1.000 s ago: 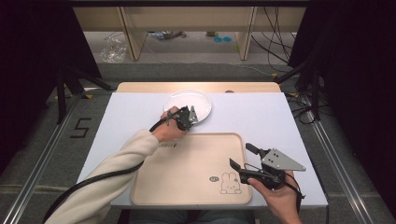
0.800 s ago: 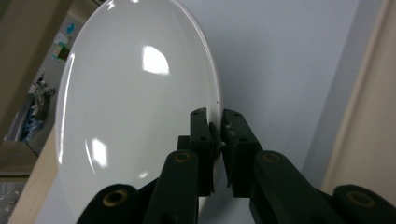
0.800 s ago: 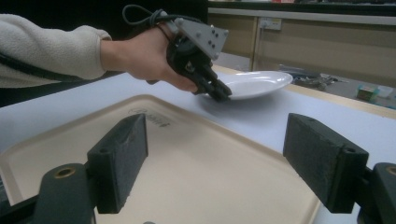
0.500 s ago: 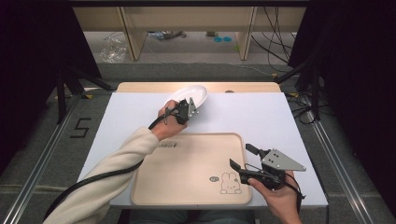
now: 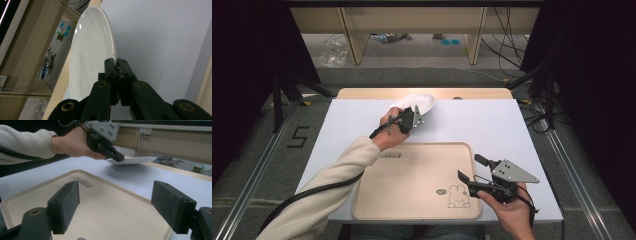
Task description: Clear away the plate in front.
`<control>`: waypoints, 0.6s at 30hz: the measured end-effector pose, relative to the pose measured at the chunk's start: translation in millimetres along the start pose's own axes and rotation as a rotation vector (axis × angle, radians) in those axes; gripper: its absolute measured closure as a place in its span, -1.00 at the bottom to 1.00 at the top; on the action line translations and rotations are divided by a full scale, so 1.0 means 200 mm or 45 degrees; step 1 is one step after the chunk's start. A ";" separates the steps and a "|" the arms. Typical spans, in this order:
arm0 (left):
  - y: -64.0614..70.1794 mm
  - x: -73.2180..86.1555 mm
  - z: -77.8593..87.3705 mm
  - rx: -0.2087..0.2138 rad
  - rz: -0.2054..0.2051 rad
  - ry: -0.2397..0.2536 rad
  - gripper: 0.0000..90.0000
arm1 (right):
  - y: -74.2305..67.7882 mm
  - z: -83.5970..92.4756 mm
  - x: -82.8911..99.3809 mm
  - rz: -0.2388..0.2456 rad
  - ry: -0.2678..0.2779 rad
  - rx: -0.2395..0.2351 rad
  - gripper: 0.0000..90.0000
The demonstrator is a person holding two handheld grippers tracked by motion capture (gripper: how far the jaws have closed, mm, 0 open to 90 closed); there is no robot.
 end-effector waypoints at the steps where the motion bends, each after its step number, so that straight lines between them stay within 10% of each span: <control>1: 0.00 0.00 0.00 -0.004 -0.003 0.003 0.96 | 0.00 0.00 0.00 0.000 -0.002 0.000 -0.47; 18: -0.01 0.01 0.02 -0.053 -0.061 -0.006 0.96 | 0.00 0.00 0.00 -0.003 -0.004 -0.005 -0.47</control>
Point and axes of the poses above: each handheld gripper's, and its own axes: z roughly backward along the jaws, x roughly out of its underside, y roughly to its right, the point moved 8 cm from there along -z, roughly forward along the jaws, and after that the axes turned 7 degrees about -z, right-handed, at the moved point
